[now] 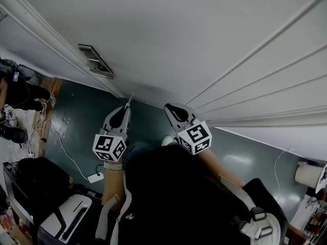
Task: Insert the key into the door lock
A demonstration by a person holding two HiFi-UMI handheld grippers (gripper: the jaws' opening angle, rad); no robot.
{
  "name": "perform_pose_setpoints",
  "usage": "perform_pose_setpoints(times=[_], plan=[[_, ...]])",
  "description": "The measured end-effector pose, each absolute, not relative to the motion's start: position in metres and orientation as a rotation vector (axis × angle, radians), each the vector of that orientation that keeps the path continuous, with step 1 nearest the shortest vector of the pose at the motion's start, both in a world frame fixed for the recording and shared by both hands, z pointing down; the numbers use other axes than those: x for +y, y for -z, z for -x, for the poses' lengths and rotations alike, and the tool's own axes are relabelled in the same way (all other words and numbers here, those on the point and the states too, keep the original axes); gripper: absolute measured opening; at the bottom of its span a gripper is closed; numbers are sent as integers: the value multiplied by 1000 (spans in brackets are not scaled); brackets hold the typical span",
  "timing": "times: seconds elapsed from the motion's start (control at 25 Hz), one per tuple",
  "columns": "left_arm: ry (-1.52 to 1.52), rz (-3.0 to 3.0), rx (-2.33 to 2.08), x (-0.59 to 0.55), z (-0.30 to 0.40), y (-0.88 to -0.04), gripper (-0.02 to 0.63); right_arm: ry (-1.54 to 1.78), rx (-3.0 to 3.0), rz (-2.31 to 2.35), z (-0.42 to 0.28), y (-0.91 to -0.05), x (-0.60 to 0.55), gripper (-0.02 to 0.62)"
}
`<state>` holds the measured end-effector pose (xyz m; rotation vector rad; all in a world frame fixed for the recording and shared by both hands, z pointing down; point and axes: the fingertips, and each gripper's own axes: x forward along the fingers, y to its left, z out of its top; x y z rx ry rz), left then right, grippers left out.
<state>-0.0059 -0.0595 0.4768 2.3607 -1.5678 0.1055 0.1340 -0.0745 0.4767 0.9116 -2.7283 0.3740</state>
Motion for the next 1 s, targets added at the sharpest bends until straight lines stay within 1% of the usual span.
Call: perform_pose_setpoints(times=[0.12,0.36,0.52,0.8,1.0], plan=[[-27,-2264,-1607,-59,20,-483,28,-364,-2764,-827,-119,-475,-82,25],[322,-2030,-1558,-55,53,-491,28,-343,-2794,-724,-92,-470,-90,25],[482,-1904,-1500,-56,77,-500,28,-327,-2789,-720,-79,-466,-95,25],[632,-1783,-1403,-72,118,-519,28,-325,-2747,-782,-60,-466,-106,25],[682,-1726,-1313,-96,140,-528,28,-340,-2709,-821,-40,-470,-116,25]])
